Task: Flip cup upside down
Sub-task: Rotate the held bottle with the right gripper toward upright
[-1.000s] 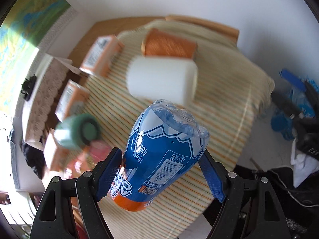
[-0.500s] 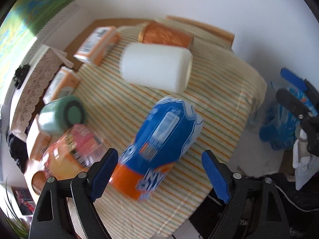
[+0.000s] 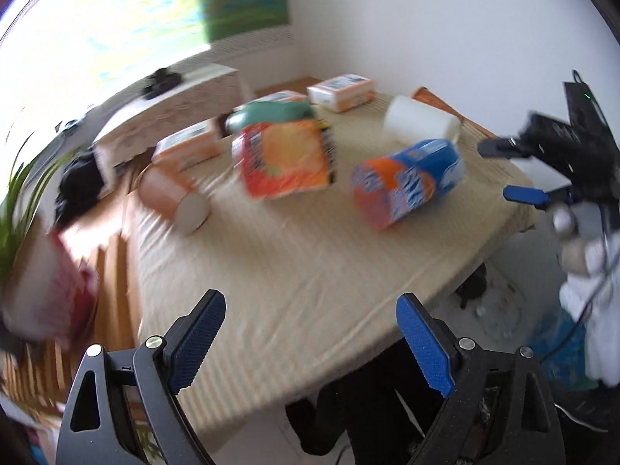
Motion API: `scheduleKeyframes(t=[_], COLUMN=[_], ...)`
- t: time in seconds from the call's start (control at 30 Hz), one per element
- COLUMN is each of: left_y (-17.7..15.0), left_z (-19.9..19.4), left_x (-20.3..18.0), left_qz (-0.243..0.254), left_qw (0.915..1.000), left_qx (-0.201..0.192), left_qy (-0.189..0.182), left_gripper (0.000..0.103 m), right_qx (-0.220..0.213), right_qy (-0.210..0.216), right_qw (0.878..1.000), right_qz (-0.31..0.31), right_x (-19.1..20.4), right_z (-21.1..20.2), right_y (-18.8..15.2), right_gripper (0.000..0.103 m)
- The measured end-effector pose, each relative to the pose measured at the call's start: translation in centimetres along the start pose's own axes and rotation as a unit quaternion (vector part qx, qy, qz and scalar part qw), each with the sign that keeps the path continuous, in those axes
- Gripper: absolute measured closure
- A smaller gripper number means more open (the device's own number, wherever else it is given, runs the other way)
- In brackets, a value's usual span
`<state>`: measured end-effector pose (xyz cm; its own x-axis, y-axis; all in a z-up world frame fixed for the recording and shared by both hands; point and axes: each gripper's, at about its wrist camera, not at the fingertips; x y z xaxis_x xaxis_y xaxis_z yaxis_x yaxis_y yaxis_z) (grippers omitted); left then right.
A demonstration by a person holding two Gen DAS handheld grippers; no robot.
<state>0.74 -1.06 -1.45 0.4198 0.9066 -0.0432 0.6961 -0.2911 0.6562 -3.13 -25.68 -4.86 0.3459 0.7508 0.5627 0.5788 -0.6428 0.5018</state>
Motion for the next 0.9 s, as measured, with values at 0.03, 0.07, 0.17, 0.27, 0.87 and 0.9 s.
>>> scheduleKeyframes(t=[0.03, 0.07, 0.17, 0.27, 0.87, 0.9], left_y=[-1.3, -2.5, -5.9, -8.6, -10.2, -10.2], left_z=[-0.2, -0.1, 0.3, 1.1, 2.4, 2.4], left_x=[0.8, 1.3, 2.8, 3.8, 6.0, 5.9], left_qz=[-0.013, -0.023, -0.058, -0.072, -0.142, -0.140], left_qw=[0.9999, 0.9997, 0.9980, 0.9963, 0.9888, 0.9891], left_qx=[-0.001, 0.000, 0.009, 0.021, 0.001, 0.000], left_qy=[0.002, 0.002, 0.024, 0.041, 0.044, 0.046], left_gripper=[0.010, 0.010, 0.010, 0.010, 0.010, 0.010], right_qx=[-0.001, 0.000, 0.017, 0.041, 0.037, 0.039], right_qy=[-0.003, -0.007, -0.025, -0.011, -0.023, -0.028], right_qw=[1.000, 1.000, 1.000, 0.997, 0.984, 0.985], right_qz=[0.001, -0.002, 0.008, 0.064, 0.175, 0.166], right_x=[0.5, 1.1, 2.5, 2.2, 1.9, 2.2], right_z=[0.3, 0.6, 2.2, 3.8, 8.2, 8.6], right_y=[0.0, 0.1, -0.1, -0.4, 1.7, 1.8], right_gripper=[0.016, 0.016, 0.016, 0.016, 0.015, 0.015])
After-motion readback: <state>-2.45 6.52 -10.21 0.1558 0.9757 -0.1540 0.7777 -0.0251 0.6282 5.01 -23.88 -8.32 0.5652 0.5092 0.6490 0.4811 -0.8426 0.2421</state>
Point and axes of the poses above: each gripper's, at about its wrist camera, not at the fingertips, and z roughly the way its jaws point, x to its left, y to its top, and after that the axes turned 10 degrees about -z, right-handed
